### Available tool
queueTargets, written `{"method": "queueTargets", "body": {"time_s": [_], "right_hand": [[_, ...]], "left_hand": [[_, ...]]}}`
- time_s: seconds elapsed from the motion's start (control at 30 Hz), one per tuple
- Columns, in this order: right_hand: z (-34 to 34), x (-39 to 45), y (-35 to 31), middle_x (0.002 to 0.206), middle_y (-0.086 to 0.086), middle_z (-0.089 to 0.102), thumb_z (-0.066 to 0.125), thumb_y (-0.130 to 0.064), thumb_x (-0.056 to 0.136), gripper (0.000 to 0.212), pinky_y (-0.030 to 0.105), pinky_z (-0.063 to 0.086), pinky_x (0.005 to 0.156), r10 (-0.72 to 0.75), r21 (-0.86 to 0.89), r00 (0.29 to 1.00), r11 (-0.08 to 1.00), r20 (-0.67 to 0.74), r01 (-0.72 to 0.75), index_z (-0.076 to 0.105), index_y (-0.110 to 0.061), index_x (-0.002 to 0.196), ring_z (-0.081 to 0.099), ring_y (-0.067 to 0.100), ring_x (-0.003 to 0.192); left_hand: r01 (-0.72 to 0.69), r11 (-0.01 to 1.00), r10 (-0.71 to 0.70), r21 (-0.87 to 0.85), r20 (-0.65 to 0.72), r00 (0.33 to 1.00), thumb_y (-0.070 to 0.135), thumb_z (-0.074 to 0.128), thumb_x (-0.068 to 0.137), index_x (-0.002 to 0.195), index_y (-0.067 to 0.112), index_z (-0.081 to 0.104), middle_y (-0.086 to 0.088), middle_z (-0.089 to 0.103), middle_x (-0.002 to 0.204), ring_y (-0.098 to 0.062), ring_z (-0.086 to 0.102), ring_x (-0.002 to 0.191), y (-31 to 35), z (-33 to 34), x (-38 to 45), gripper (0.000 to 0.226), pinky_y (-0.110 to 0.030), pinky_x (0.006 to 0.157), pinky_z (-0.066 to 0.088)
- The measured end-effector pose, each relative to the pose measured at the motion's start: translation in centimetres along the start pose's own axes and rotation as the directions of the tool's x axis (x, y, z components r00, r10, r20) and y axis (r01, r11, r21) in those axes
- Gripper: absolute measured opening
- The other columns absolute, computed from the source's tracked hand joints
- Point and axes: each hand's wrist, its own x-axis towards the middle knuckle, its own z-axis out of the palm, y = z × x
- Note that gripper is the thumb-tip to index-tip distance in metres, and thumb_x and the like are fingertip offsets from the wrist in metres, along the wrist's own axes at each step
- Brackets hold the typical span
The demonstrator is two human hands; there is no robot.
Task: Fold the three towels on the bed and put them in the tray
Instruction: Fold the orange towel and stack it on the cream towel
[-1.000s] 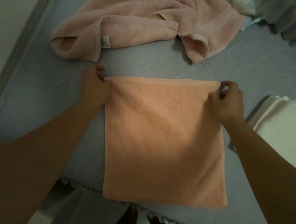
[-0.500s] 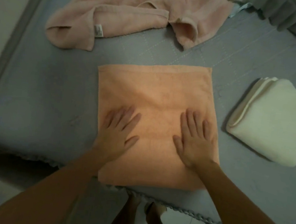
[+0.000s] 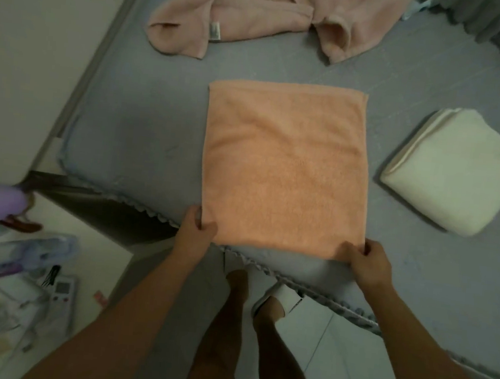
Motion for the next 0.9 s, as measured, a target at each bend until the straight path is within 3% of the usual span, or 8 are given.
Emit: {"method": "queueTargets", "body": {"time_s": [0.1,0.17,0.33,0.47,0.57,0.77,0.83,0.9], "right_hand": [[0.1,0.2,0.1,0.101,0.017,0.062,0.059,-0.029,0.089,0.027,0.039,0.045,0.07,0.053,0.039,0.996,0.998,0.068,-0.056,0.056,-0.006,0.104,0.057,0.029,0.086],[-0.3,0.4,0.2,0.1,0.015,0.062,0.062,-0.027,0.088,0.028,0.042,0.051,0.073,0.037,0.087,0.996,0.995,0.082,-0.044,0.057,-0.006,0.105,0.06,0.032,0.088],[-2.4,-0.6,0.8,0.11,0.006,0.059,0.068,-0.019,0.088,0.043,0.027,0.05,0.063,0.018,0.229,0.97,0.971,0.241,-0.074,0.048,-0.009,0.125,0.061,0.02,0.087],[-3.8,-2.5,0.7,0.113,0.004,0.059,0.068,-0.016,0.088,0.036,0.034,0.054,0.066,0.012,0.332,0.946,0.935,0.323,-0.126,0.044,-0.022,0.114,0.063,0.022,0.093],[-5.3,-3.3,-1.5,0.103,0.011,0.059,0.062,-0.011,0.091,0.03,0.036,0.055,0.065,-0.084,0.512,0.948,0.854,0.306,-0.09,0.042,-0.028,0.105,0.062,0.024,0.077],[-7.8,-1.3,-10.0,0.074,0.008,0.062,0.048,-0.006,0.097,0.019,0.031,0.055,0.063,-0.267,0.695,0.913,0.718,0.31,-0.026,0.064,-0.017,0.092,0.058,0.021,0.058],[-8.4,0.8,-12.7,0.075,0.005,0.07,0.049,0.002,0.093,0.023,0.028,0.055,0.066,-0.285,0.72,0.896,0.692,0.339,-0.053,0.066,-0.011,0.103,0.066,0.017,0.064],[-8.5,3.0,-15.0,0.083,0.007,0.07,0.046,0.016,0.085,0.037,0.025,0.055,0.07,-0.325,0.672,0.874,0.74,0.362,-0.004,0.064,-0.006,0.11,0.069,0.016,0.075]], "left_hand": [[0.212,0.969,-0.217,-0.131,-0.024,0.976,0.021,0.067,0.089,0.143,0.011,0.036,-0.006,0.051,0.127,-0.022,0.055,0.107,-0.3,-0.3,0.4,0.063,-0.036,0.089,0.049],[0.244,0.968,-0.245,-0.065,-0.006,0.97,0.021,0.065,0.091,0.135,0.009,0.045,-0.009,0.057,0.12,-0.018,0.06,0.086,-0.6,-0.7,0.5,0.05,-0.029,0.068,0.049],[0.207,0.978,-0.209,-0.03,-0.067,0.976,0.014,0.064,0.092,0.119,0.004,0.052,-0.014,0.062,0.1,-0.019,0.057,0.064,-2.2,-2.9,-1.1,0.032,-0.031,0.055,0.043],[0.176,0.984,-0.177,-0.018,-0.105,0.979,0.013,0.067,0.09,0.106,0.005,0.05,-0.019,0.061,0.084,-0.019,0.057,0.055,-3.1,-4.9,-3.2,0.025,-0.028,0.047,0.046],[0.052,0.995,-0.06,-0.086,-0.091,0.994,0.011,0.063,0.092,0.091,0.017,0.059,-0.012,0.062,0.077,-0.009,0.058,0.047,-1.6,-6.2,-3.5,0.008,-0.024,0.044,0.046],[0.098,0.892,-0.057,-0.442,0.105,0.993,-0.002,0.047,0.09,0.09,0.017,0.078,-0.007,0.07,0.084,-0.014,0.064,0.069,5.2,-7.9,-0.2,0.036,-0.023,0.056,0.053],[0.039,0.918,0.031,-0.395,0.168,0.985,-0.01,0.045,0.085,0.1,0.016,0.073,-0.005,0.07,0.097,-0.011,0.066,0.083,7.7,-8.0,2.1,0.041,-0.019,0.066,0.055],[-0.133,0.981,0.16,-0.144,0.2,0.967,-0.012,0.053,0.081,0.112,0.019,0.067,-0.006,0.068,0.109,-0.015,0.064,0.099,10.0,-7.9,5.0,0.046,-0.026,0.084,0.053]]}}
